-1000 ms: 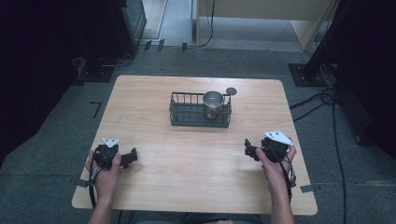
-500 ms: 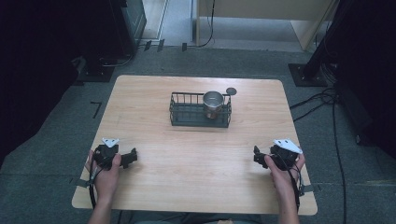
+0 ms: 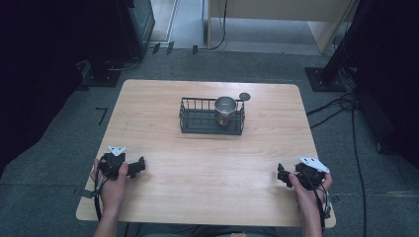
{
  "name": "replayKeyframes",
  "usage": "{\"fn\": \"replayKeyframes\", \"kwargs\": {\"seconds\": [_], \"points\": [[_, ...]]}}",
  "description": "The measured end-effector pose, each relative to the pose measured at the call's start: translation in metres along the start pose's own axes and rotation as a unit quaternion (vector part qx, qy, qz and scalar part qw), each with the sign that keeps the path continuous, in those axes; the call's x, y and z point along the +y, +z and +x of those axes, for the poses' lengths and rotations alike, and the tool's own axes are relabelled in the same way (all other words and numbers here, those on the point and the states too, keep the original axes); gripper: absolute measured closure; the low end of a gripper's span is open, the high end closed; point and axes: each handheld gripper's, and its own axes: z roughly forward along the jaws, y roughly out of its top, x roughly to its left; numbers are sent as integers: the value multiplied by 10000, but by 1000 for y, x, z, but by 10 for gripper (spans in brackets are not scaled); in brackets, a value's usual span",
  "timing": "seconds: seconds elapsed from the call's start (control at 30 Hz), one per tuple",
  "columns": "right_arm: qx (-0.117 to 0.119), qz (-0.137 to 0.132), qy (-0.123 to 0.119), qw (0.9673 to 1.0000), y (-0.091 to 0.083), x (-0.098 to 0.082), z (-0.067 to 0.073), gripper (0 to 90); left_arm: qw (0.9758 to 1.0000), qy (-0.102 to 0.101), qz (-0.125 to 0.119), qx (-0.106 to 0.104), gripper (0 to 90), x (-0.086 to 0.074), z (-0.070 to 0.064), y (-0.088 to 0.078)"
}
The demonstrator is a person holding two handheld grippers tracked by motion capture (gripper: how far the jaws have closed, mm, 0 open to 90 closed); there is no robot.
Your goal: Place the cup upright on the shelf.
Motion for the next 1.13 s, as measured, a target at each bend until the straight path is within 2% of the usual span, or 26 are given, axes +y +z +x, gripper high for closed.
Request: {"fn": "replayKeyframes", "kwargs": {"seconds": [0.37, 0.67, 1.13], "points": [[-109, 191, 31, 9998, -4, -15, -15, 0, 10000, -1, 0, 0, 0, 0, 0, 0], [0, 341, 15, 9994, -5, -20, -16, 0, 10000, 0, 1, -1, 0, 0, 0, 0], [-40, 426, -83, 9990, -5, -21, -16, 0, 10000, 1, -1, 0, 0, 0, 0, 0]]}}
